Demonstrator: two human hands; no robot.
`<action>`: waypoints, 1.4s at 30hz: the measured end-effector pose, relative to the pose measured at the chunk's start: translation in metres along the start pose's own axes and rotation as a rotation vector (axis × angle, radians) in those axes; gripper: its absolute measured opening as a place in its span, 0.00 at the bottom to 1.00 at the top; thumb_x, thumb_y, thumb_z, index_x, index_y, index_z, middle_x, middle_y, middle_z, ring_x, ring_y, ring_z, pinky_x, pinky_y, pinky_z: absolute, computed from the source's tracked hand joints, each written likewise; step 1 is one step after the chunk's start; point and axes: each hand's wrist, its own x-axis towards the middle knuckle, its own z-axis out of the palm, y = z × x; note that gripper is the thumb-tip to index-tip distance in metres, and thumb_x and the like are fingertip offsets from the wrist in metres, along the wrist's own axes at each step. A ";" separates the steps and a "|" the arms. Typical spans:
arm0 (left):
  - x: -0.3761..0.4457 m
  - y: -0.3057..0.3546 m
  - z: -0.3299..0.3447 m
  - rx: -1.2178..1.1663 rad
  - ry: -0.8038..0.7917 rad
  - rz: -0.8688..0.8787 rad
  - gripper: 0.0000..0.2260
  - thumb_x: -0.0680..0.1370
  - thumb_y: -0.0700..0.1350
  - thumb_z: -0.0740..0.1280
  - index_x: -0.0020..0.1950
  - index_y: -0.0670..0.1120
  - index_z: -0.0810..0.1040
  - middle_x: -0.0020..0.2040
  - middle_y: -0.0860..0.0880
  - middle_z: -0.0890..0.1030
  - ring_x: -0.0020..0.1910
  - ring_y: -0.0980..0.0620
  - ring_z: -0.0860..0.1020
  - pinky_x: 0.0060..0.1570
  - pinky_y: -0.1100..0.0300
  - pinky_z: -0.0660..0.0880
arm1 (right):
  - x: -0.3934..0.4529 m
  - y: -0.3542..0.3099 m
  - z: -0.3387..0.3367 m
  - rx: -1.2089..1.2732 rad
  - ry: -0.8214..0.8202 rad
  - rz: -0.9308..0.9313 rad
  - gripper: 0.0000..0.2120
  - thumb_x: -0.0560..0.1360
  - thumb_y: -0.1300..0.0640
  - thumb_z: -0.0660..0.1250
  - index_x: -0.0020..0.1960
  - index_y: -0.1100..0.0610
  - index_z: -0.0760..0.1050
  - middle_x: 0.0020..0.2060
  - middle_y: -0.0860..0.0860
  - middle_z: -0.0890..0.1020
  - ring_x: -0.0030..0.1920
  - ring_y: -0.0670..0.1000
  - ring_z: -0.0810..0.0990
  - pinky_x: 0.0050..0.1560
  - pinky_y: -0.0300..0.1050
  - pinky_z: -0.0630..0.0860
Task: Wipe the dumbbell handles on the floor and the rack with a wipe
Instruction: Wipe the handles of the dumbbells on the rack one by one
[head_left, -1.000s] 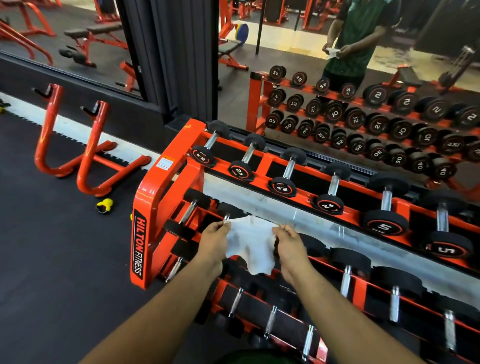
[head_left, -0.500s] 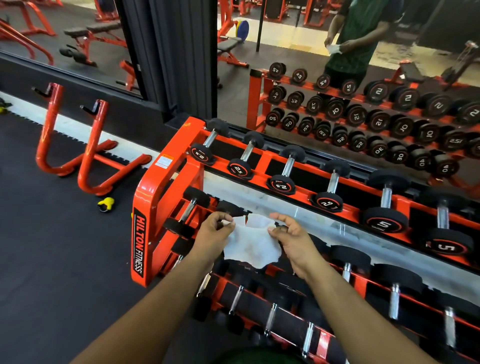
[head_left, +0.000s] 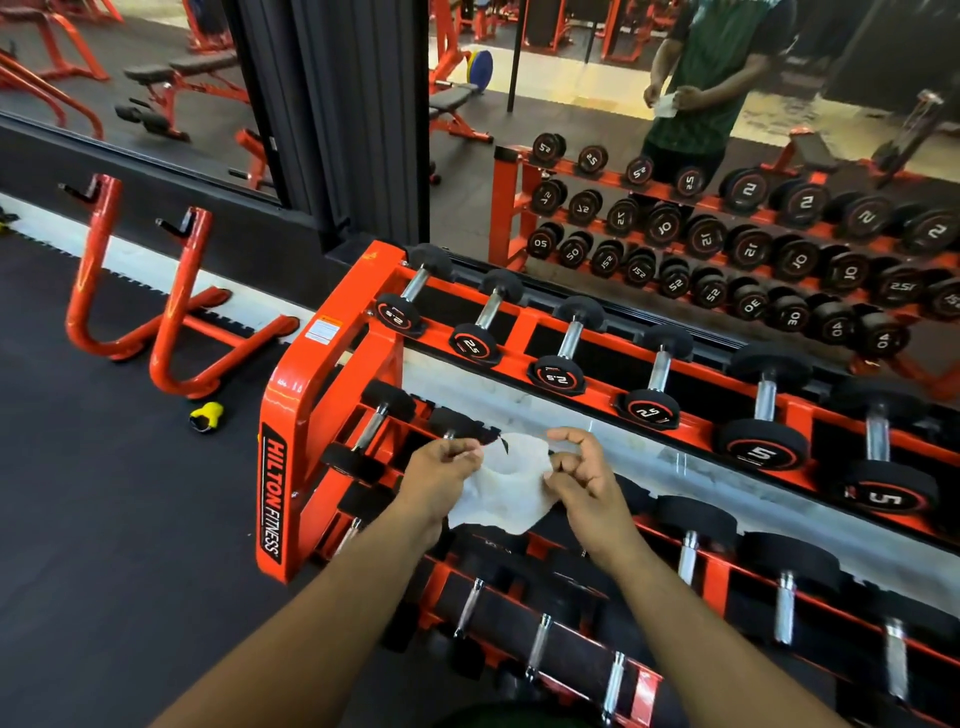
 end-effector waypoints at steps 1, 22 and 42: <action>0.000 0.000 -0.001 0.021 -0.007 0.042 0.11 0.80 0.42 0.72 0.63 0.46 0.81 0.53 0.46 0.84 0.51 0.49 0.83 0.46 0.60 0.81 | 0.001 0.002 -0.001 0.045 0.049 0.082 0.16 0.82 0.61 0.62 0.66 0.45 0.72 0.49 0.52 0.84 0.49 0.51 0.81 0.50 0.45 0.78; -0.002 -0.012 -0.004 0.217 0.166 0.095 0.16 0.83 0.49 0.67 0.38 0.43 0.74 0.34 0.46 0.74 0.35 0.48 0.72 0.37 0.54 0.71 | 0.016 0.003 0.012 -0.063 0.256 0.277 0.12 0.81 0.54 0.66 0.41 0.55 0.79 0.34 0.49 0.81 0.39 0.49 0.77 0.40 0.41 0.75; -0.010 -0.009 -0.024 0.163 -0.256 0.234 0.25 0.77 0.39 0.75 0.69 0.57 0.73 0.49 0.47 0.86 0.42 0.53 0.83 0.37 0.59 0.78 | 0.015 0.017 -0.005 -0.031 0.216 0.256 0.17 0.79 0.58 0.71 0.65 0.49 0.71 0.51 0.50 0.85 0.49 0.48 0.85 0.50 0.44 0.82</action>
